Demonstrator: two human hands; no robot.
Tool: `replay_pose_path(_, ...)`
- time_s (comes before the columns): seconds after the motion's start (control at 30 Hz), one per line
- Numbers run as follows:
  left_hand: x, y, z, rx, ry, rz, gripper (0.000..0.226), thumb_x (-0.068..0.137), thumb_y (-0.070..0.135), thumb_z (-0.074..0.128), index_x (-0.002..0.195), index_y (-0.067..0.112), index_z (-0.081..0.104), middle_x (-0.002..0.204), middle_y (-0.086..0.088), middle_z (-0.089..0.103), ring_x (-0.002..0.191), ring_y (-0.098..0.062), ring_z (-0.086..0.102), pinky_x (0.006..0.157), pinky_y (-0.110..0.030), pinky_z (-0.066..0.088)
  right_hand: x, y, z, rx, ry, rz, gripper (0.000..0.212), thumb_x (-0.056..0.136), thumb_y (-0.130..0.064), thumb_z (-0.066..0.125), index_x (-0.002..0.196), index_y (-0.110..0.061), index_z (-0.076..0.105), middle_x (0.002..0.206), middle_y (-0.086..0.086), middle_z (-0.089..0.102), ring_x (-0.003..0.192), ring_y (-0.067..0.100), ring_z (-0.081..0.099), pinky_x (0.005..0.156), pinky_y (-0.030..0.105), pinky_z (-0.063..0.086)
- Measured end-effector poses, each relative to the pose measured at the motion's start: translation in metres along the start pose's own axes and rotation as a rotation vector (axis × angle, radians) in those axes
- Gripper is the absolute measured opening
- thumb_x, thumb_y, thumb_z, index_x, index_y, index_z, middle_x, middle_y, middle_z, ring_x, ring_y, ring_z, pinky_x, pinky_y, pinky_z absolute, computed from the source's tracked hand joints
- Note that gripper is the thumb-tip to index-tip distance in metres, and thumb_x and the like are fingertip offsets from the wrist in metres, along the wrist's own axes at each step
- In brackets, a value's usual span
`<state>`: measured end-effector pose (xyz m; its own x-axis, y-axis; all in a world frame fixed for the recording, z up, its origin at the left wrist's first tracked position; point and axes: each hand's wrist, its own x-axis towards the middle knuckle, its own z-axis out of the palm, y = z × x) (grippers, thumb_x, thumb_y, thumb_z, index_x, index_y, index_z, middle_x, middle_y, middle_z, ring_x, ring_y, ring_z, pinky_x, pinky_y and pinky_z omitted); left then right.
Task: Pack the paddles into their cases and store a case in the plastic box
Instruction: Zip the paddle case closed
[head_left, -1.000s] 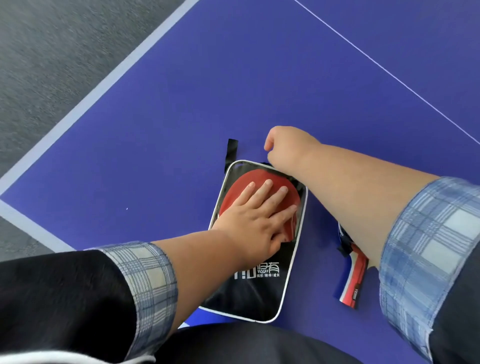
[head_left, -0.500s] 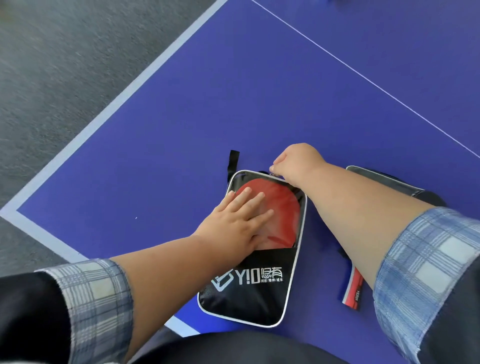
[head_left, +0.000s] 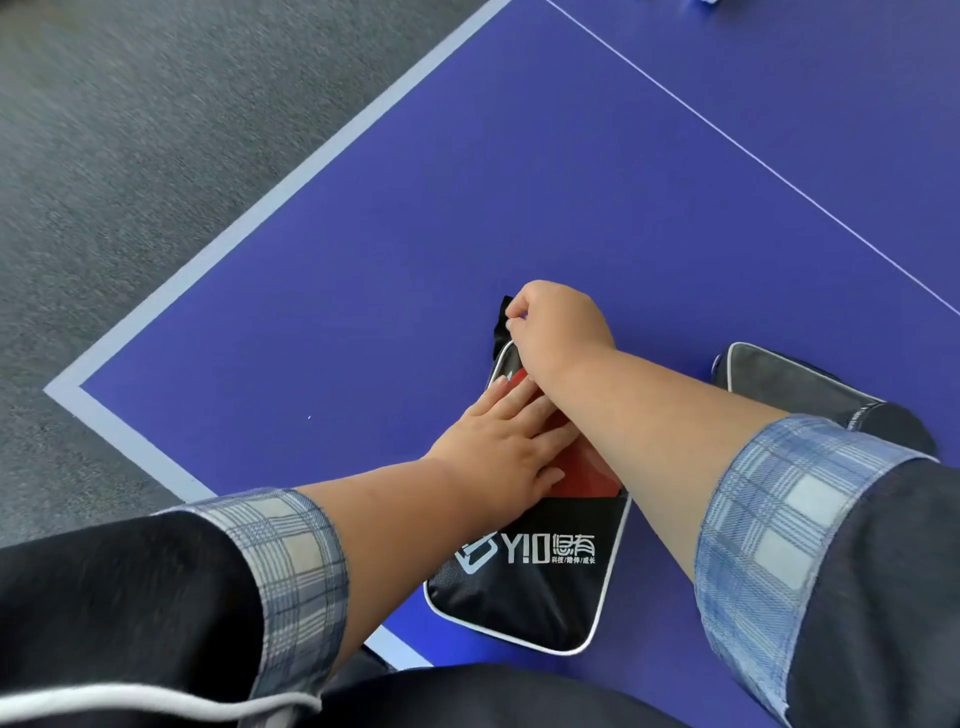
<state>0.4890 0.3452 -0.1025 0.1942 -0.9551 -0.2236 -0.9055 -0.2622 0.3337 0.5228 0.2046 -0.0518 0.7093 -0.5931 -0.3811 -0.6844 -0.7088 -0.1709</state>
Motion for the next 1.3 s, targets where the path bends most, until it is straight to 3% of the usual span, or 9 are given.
replay_pose_path(0.23, -0.003, -0.005, -0.005, -0.061, 0.036, 0.011, 0.062, 0.098, 0.051, 0.042, 0.154, 0.041, 0.017, 0.165, 0.004, 0.003, 0.151, -0.026, -0.009, 0.121, -0.047, -0.005, -0.01, 0.008, 0.002, 0.372, -0.066, 0.071, 0.04, 0.094, -0.041, 0.063, 0.132, -0.029, 0.058, 0.131, -0.005, 0.063, 0.119, 0.019, 0.059, 0.099, 0.039, 0.05)
replay_pose_path(0.4, -0.019, -0.01, -0.021, -0.508, 0.178, -0.604, 0.074, 0.091, 0.043, 0.06, 0.152, 0.036, 0.019, 0.153, 0.006, 0.024, 0.137, -0.02, 0.024, 0.109, -0.04, 0.028, -0.074, 0.069, 0.009, 0.572, 0.229, 0.417, 0.056, 0.092, -0.044, 0.061, 0.143, -0.023, 0.049, 0.145, 0.005, 0.048, 0.125, 0.025, 0.052, 0.106, 0.046, 0.045)
replay_pose_path(0.5, -0.015, -0.014, -0.032, -0.867, 0.023, -0.834, 0.082, 0.09, 0.044, 0.064, 0.154, 0.024, 0.017, 0.14, 0.0, 0.046, 0.118, -0.023, 0.052, 0.089, -0.039, 0.047, -0.135, 0.093, 0.036, 0.817, 0.102, 0.706, 0.053, 0.09, -0.042, 0.064, 0.138, -0.021, 0.053, 0.126, 0.003, 0.063, 0.11, 0.022, 0.063, 0.089, 0.035, 0.052)
replay_pose_path(0.63, -0.011, -0.016, -0.042, -0.99, -0.18, -0.835, 0.071, 0.082, 0.06, 0.064, 0.137, 0.017, 0.048, 0.111, -0.001, 0.062, 0.091, -0.024, 0.063, 0.069, -0.037, 0.054, -0.175, 0.088, 0.061, 1.042, -0.009, 0.777, 0.025, 0.088, -0.04, 0.067, 0.107, -0.024, 0.064, 0.093, 0.001, 0.072, 0.081, 0.019, 0.071, 0.073, 0.038, 0.06)
replay_pose_path(0.77, -0.01, -0.007, -0.052, -1.238, -0.271, -0.866, 0.057, 0.077, 0.055, 0.075, 0.107, 0.009, 0.064, 0.084, -0.008, 0.074, 0.071, -0.025, 0.07, 0.075, -0.041, 0.062, -0.184, 0.088, 0.06, 1.256, -0.019, 0.732, 0.017, 0.088, -0.028, 0.07, 0.104, -0.025, 0.066, 0.095, 0.005, 0.077, 0.086, 0.024, 0.076, 0.085, 0.048, 0.061)
replay_pose_path(0.87, -0.017, 0.006, -0.064, -1.418, -0.354, -0.807, 0.05, 0.082, 0.045, 0.076, 0.108, 0.005, 0.061, 0.072, -0.01, 0.075, 0.062, -0.026, 0.073, 0.058, -0.035, 0.059, -0.209, 0.085, 0.059, 1.285, -0.004, 0.728, 0.031, 0.085, -0.032, 0.075, 0.112, -0.028, 0.061, 0.102, 0.001, 0.076, 0.092, 0.021, 0.074, 0.091, 0.047, 0.059)
replay_pose_path(0.97, -0.027, 0.017, -0.082, -1.414, -0.345, -0.716, 0.056, 0.079, 0.043, 0.08, 0.114, 0.007, 0.057, 0.082, -0.014, 0.076, 0.071, -0.031, 0.075, 0.063, -0.043, 0.061, -0.239, 0.084, 0.044, 1.289, 0.066, 0.699, 0.053, 0.08, -0.041, 0.077, 0.128, -0.031, 0.055, 0.114, -0.002, 0.071, 0.102, 0.019, 0.07, 0.096, 0.041, 0.055)
replay_pose_path(1.13, -0.024, 0.055, -0.124, -1.332, -0.308, -0.597, 0.068, 0.067, 0.048, 0.087, 0.115, 0.012, 0.055, 0.097, -0.019, 0.075, 0.079, -0.038, 0.074, 0.071, -0.058, 0.059, -0.295, 0.08, 0.002, 1.48, 0.272, 0.509, 0.04, 0.085, -0.033, 0.074, 0.116, -0.053, 0.059, 0.094, -0.022, 0.076, 0.084, -0.004, 0.072, 0.066, 0.016, 0.057)
replay_pose_path(1.3, -0.017, 0.117, -0.143, -1.283, -0.329, -0.462, 0.069, 0.065, 0.05, 0.088, 0.112, 0.013, 0.054, 0.098, -0.018, 0.075, 0.076, -0.037, 0.075, 0.068, -0.056, 0.06, -0.35, 0.091, -0.022, 1.423, 0.432, 0.517, 0.063, 0.08, -0.033, 0.075, 0.13, -0.058, 0.045, 0.11, -0.01, 0.075, 0.101, 0.011, 0.072, 0.09, 0.035, 0.058)
